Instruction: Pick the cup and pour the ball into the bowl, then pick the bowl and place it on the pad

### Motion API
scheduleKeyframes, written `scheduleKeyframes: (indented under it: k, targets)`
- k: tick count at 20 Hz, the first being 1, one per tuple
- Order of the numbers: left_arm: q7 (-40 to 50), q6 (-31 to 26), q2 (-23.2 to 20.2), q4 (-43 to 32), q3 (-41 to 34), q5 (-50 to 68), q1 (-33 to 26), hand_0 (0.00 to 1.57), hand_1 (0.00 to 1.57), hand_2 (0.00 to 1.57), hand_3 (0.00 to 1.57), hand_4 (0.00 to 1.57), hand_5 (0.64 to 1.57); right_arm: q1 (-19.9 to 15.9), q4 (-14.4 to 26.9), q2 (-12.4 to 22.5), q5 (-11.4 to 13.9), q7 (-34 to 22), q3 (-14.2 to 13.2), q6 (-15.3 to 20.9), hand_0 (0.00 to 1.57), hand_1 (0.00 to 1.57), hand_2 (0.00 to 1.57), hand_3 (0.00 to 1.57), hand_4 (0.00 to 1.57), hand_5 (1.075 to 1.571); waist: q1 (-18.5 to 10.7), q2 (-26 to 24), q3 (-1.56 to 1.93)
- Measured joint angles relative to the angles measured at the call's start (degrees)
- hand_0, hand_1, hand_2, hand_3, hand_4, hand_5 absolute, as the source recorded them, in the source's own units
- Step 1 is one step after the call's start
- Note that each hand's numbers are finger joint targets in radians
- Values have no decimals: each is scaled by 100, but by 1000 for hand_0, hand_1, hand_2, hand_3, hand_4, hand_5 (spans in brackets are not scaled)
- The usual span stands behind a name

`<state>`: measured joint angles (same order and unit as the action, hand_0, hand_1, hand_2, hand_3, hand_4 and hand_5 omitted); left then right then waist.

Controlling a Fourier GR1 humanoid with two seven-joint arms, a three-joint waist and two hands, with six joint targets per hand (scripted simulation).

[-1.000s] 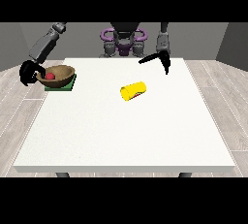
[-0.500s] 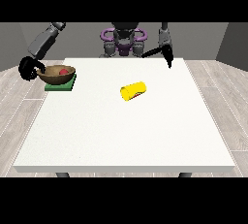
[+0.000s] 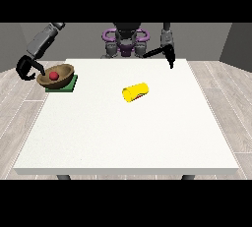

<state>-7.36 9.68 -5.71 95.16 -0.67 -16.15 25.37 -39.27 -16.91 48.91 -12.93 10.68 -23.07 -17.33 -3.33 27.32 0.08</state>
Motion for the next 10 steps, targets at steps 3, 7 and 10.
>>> scheduleKeyframes:
  k: [3, 7, 10]
  targets:
    - [54, -32, -51, 146, -34, 21, -6, 0, 0, 0, 0, 0, 1565, -26, 19, 191, 79, -32, 20, 116, 0, 0, 405, 238, 0, 1487, 7, 40, -2]
    - [118, -80, -100, 314, -68, 57, -62, 0, 0, 0, 0, 0, 1568, -142, 23, 343, 108, -58, 1, 168, 0, 0, 357, 259, 0, 1489, 13, 118, 0]
    - [165, -77, -66, 312, -31, 35, -94, 0, 0, 0, 0, 0, 1569, -221, 15, 383, 121, -178, 10, 166, 0, 0, 255, 56, 0, 1493, 40, 38, -2]
